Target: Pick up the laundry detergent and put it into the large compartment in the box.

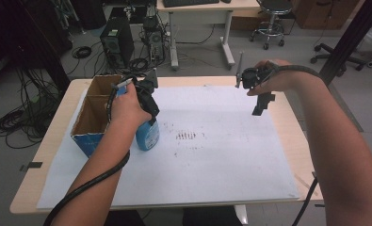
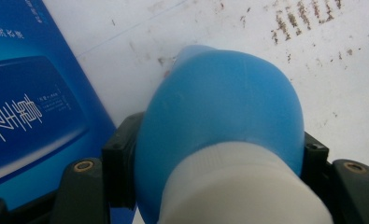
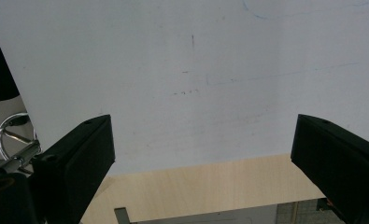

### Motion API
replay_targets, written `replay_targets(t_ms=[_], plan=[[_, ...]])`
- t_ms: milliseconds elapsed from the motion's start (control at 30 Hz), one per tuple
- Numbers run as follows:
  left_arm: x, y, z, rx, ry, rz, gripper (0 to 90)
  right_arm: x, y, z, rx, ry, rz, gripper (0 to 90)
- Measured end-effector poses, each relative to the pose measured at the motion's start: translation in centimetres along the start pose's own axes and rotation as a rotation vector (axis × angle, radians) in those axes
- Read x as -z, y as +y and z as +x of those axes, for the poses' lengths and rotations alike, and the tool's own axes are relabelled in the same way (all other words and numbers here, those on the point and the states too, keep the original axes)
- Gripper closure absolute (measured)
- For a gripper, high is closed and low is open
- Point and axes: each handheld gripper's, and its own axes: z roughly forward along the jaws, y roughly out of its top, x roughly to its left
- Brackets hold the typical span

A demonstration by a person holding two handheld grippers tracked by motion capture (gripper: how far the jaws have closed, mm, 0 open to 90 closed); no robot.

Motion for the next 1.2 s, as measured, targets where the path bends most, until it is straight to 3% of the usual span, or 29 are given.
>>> replay_targets(t_ms=[467, 733, 1200], plan=[[0.1, -0.3, -0.2, -0.033, 0.011, -0.013, 36.4, 0.0, 0.0, 0.2, 0.0, 0.001, 0.003, 6.2], [0.6, -0.5, -0.5, -0.036, -0.006, -0.009, 36.5, 0.1, 0.1, 0.3, 0.001, 0.001, 0.001, 6.3], [4.1, -1.0, -0.5, -0.022, 0.012, -0.027, 36.4, 0.1, 0.1, 0.4, 0.004, -0.001, -0.001, 6.3]])
